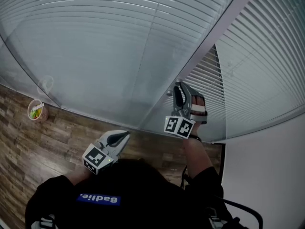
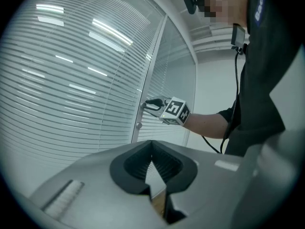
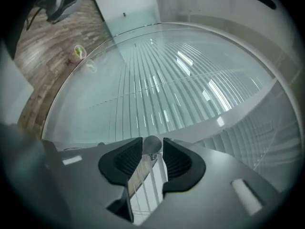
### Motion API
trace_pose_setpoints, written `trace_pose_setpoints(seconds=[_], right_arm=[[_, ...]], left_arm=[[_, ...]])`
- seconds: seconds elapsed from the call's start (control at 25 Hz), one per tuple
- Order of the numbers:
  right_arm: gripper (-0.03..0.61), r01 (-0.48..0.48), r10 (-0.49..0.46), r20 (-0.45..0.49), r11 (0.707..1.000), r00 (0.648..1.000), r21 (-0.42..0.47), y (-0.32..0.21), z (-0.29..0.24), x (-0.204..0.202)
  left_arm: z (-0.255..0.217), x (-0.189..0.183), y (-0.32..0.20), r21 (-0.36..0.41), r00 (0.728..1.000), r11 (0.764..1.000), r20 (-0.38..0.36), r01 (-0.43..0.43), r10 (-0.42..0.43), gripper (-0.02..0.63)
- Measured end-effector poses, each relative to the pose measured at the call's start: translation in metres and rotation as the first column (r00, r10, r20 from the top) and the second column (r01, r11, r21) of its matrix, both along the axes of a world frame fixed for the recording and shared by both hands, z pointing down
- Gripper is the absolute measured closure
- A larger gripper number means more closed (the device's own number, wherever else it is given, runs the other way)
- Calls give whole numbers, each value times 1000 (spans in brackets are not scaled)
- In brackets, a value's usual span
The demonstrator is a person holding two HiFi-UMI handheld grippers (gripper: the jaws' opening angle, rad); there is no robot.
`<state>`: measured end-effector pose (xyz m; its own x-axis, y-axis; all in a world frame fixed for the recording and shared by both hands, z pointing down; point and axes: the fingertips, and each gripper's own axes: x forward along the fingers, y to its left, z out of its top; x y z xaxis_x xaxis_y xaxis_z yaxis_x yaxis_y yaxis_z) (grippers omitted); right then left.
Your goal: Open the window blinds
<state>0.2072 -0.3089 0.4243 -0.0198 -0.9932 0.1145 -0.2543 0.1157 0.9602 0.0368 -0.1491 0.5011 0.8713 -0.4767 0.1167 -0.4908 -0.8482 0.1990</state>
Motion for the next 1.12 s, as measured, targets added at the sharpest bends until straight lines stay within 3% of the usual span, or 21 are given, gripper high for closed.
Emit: trace_pose_setpoints(seconds=[0.16, 0.68, 0.88, 1.12], right_arm=[[462, -13, 13, -111, 1000, 994, -2, -3, 4, 3], [462, -39, 37, -237, 999, 971, -1, -10, 6, 6], [471, -63, 66, -204, 998, 977, 23, -12, 7, 6], [471, -95, 96, -81, 995, 992, 22, -13, 2, 6]], left_arm=[[1, -1, 0, -1, 1000, 1000, -1, 5, -5, 614], [2, -5, 1, -9, 1000, 1000, -14, 23, -23, 614], [5, -9, 3, -8, 1000, 1000, -9, 24, -25, 614], [3, -12, 2, -16, 1000, 999, -6, 30, -30, 614]])
